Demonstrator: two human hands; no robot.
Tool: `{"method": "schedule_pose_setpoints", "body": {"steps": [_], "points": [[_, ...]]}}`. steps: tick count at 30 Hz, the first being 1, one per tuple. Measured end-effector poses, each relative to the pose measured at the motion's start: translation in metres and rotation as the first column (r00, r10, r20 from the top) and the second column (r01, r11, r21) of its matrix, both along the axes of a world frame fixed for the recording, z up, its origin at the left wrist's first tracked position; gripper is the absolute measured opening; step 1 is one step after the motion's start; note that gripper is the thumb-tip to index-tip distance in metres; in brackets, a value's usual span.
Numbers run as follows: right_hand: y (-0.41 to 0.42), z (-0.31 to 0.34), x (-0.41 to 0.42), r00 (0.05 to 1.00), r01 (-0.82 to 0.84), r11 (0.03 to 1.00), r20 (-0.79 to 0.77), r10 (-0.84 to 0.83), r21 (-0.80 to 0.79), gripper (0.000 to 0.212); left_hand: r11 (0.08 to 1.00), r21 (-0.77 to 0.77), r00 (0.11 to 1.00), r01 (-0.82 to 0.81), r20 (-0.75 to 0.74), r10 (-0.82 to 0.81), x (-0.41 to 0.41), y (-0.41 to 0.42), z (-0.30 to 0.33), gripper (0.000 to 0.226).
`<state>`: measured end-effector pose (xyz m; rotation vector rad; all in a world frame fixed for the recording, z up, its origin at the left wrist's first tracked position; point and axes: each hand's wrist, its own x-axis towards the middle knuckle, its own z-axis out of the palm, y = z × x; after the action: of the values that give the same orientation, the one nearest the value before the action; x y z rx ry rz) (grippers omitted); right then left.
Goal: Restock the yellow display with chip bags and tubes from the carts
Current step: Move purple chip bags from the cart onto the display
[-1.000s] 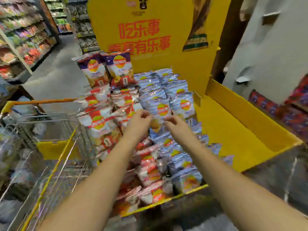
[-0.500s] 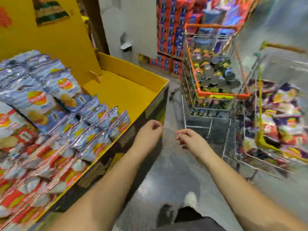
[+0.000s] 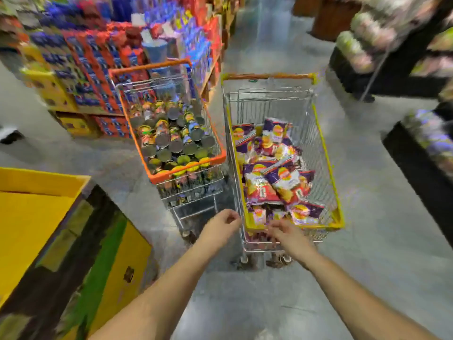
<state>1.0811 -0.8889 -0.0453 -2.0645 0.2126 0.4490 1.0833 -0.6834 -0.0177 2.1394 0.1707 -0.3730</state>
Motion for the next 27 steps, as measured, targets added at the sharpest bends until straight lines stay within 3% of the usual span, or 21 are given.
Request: {"method": "schedule_pose_setpoints", "body": {"steps": [3,6,13,20,23,27], "points": [[-0.050,0.003,0.033,1.000,0.023,0.995,-0.019,-0.025,-0.092,0.016,0.999,0.008,0.999,0.033,-0.027,-0.033,0.039,-0.037,0.000,0.013],[-0.081,0.002,0.071,0.998,-0.049,0.970,0.018,0.055,-0.239,0.017,0.999,0.009,0.997,0.051,-0.061,-0.050,0.077,-0.058,-0.006,0.014],[-0.112,-0.015,0.179,0.962,-0.206,0.836,0.052,0.268,-0.508,0.031,0.945,0.259,0.979,0.201,-0.092,-0.184,0.188,-0.074,-0.023,0.021],[-0.119,-0.033,0.281,0.873,-0.375,0.488,-0.125,0.471,-0.788,0.045,0.824,0.353,0.895,0.443,-0.231,-0.382,0.322,-0.084,-0.065,0.036],[-0.109,-0.043,0.325,0.817,-0.451,0.370,-0.208,0.537,-0.812,0.054,0.775,0.351,0.848,0.526,-0.283,-0.447,0.374,-0.089,-0.090,0.039],[-0.088,-0.070,0.378,0.730,-0.591,0.247,-0.379,0.568,-0.768,0.064,0.674,0.390,0.779,0.627,-0.309,-0.545,0.424,-0.099,-0.129,0.069]]}}
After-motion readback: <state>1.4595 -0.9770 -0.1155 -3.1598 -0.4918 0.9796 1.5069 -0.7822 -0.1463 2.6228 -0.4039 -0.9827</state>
